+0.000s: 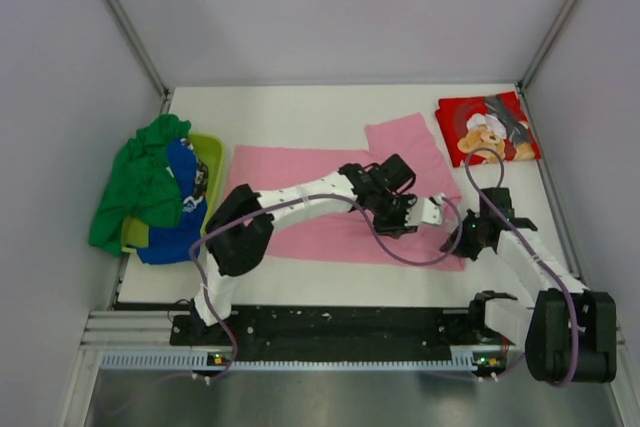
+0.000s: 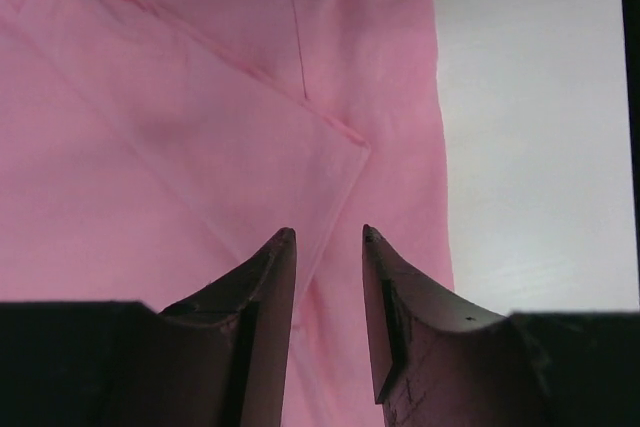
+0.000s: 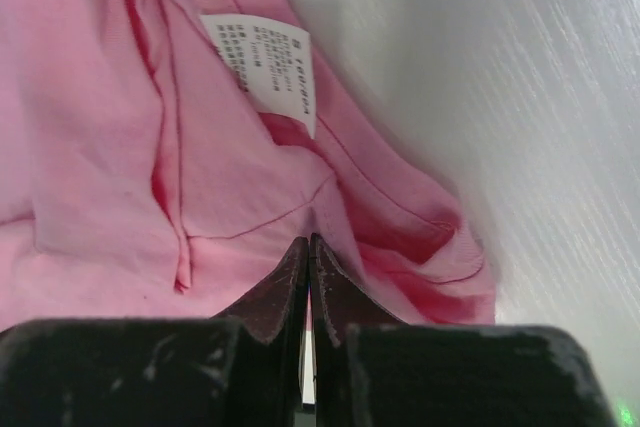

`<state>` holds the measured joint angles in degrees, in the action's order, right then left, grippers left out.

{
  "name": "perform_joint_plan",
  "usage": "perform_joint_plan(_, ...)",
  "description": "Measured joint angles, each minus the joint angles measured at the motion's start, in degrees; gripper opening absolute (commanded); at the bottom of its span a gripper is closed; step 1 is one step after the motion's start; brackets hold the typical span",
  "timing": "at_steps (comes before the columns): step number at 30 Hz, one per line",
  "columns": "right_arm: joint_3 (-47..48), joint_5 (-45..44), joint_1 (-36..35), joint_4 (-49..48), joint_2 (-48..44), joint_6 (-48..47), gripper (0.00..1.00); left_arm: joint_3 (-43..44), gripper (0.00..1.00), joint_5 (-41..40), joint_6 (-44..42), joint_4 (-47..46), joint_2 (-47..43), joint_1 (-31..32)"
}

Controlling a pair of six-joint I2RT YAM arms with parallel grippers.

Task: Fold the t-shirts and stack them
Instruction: Fold the flattened tshirt in 1/3 of the way

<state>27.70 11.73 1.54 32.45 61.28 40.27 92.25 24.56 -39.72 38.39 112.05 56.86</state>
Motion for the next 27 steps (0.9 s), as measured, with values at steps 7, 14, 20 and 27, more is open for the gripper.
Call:
perform_joint_plan(7, -2.1, -0.02, 1.51, -1.81, -0.13, 1.75, 0.0, 3.45, 0.36, 0.07, 1.05, -4.0, 9.88, 3.32)
perform_joint_plan(14, -2.16, -0.46, 1.7, -2.56, -0.13, 1.79, 0.0, 3.43, 0.28, -0.02, 1.05, -6.84, 10.93, 3.72)
perform_joint_plan(20, -2.19, -0.92, 1.7, -2.58, -0.74, 1.77, 0.0, 3.23, 0.36, -0.35, 0.2, -7.8, 12.11, 3.93)
perform_joint_plan(27, -2.19, -1.36, 1.73, -2.56, -1.03, 1.66, 0.0, 2.91, 0.37, 0.74, -1.29, -6.27, 12.24, 4.59)
